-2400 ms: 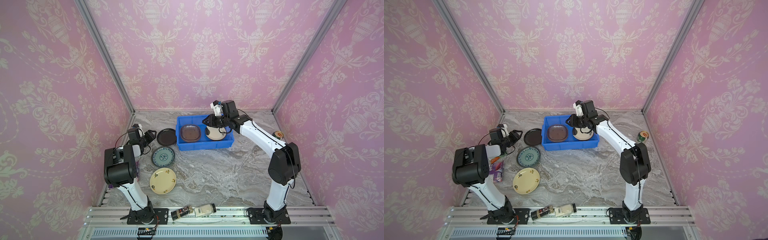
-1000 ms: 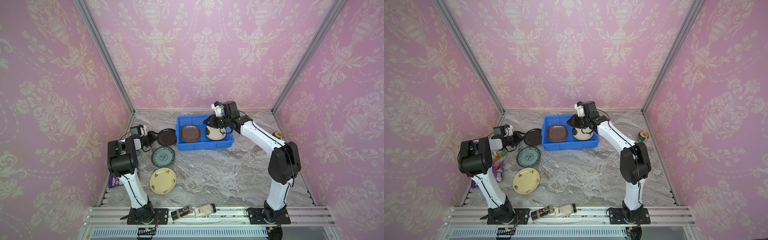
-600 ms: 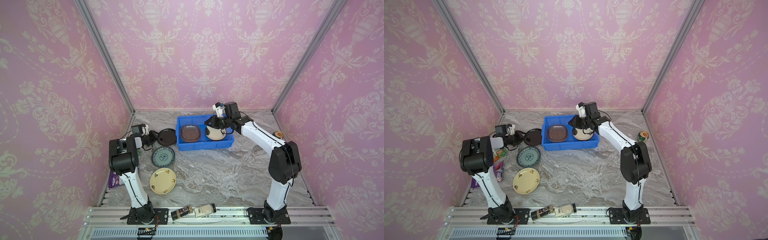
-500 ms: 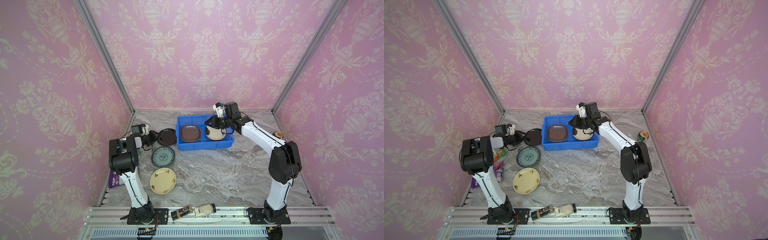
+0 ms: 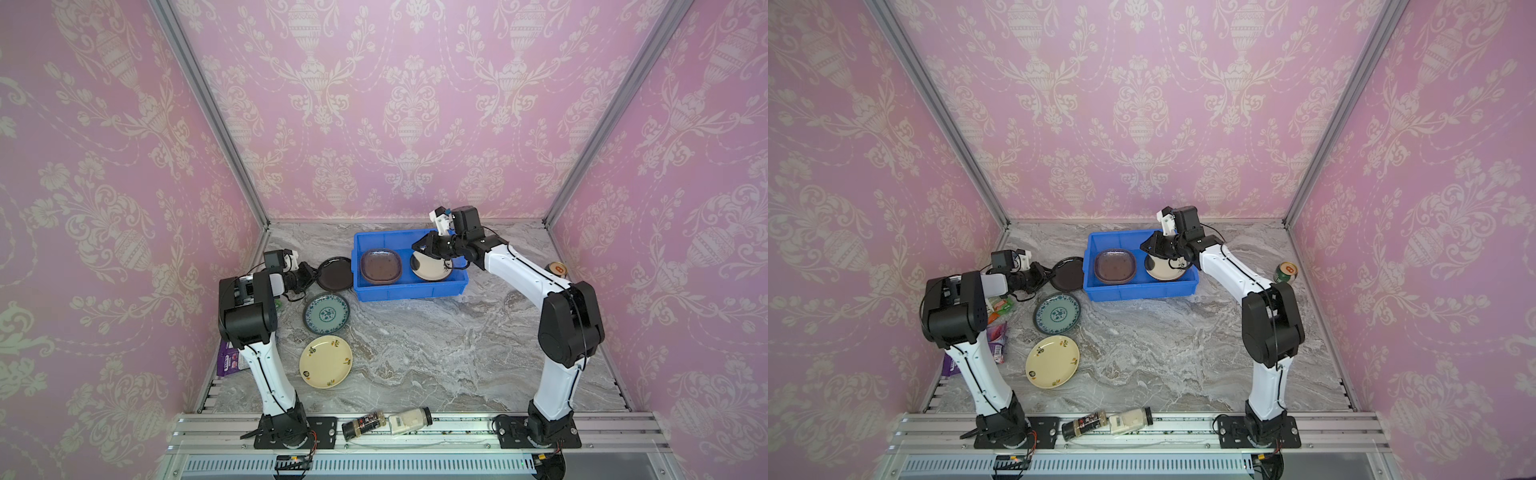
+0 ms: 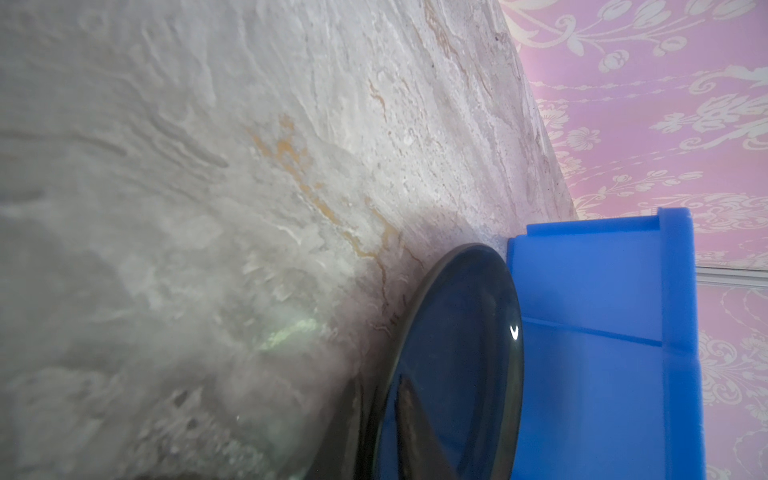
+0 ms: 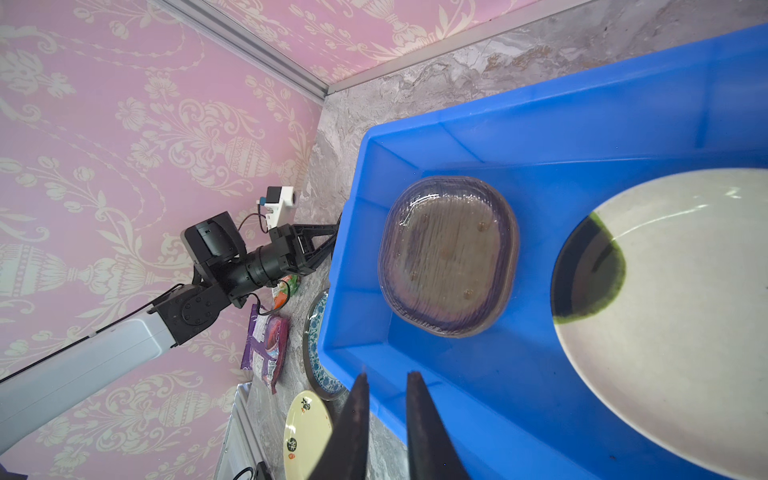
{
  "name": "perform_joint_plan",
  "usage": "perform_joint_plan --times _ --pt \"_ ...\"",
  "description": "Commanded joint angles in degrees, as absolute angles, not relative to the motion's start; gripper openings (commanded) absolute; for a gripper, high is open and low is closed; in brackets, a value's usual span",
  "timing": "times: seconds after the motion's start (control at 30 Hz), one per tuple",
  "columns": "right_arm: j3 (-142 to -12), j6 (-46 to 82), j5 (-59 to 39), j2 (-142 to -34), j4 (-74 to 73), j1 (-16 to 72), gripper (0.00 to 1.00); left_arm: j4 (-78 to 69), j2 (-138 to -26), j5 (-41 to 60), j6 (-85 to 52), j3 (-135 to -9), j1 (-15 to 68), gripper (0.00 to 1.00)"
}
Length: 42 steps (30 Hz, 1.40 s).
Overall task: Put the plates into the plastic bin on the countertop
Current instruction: 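Lift the dark plate upright with the left gripper and swing it over the bin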
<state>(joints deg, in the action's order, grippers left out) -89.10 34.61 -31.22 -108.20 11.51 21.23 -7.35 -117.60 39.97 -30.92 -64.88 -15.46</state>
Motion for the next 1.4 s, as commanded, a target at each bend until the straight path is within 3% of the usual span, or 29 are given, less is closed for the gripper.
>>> perform_joint_plan --times 0.0,0.23,0.37,0.53,0.93,1.13,1.37 --pt "-88.2 36.3 -32.6 -106.9 9.5 20.7 0.18 -5.5 -118.4 41.1 -29.7 -65.1 -15.0 0.16" --pt "-85.5 36.7 -31.3 -104.2 8.1 18.5 0.18 -6.4 -117.7 40.6 -29.8 -64.2 -15.0 0.11" --pt "-84.0 36.3 -30.1 -102.0 8.2 16.5 0.18 -6.8 -116.6 39.5 -29.7 -63.4 -15.0 0.0" --pt "-80.9 36.0 -26.4 -98.5 8.1 13.8 0.19 -4.9 -112.4 37.3 -29.2 -63.2 -15.0 0.0" --pt "-76.6 34.6 -16.8 -93.2 11.0 10.0 0.19 5.7 -89.7 16.7 -27.9 -63.8 -13.8 0.0" --pt "-72.9 35.3 -14.7 -90.8 8.9 7.7 0.19 11.1 -84.9 14.8 -28.4 -70.9 -7.1 0.0" --pt "-68.7 37.9 -15.8 -89.7 6.8 5.8 0.19 11.7 -95.7 17.9 -30.7 -84.0 7.3 0.0"
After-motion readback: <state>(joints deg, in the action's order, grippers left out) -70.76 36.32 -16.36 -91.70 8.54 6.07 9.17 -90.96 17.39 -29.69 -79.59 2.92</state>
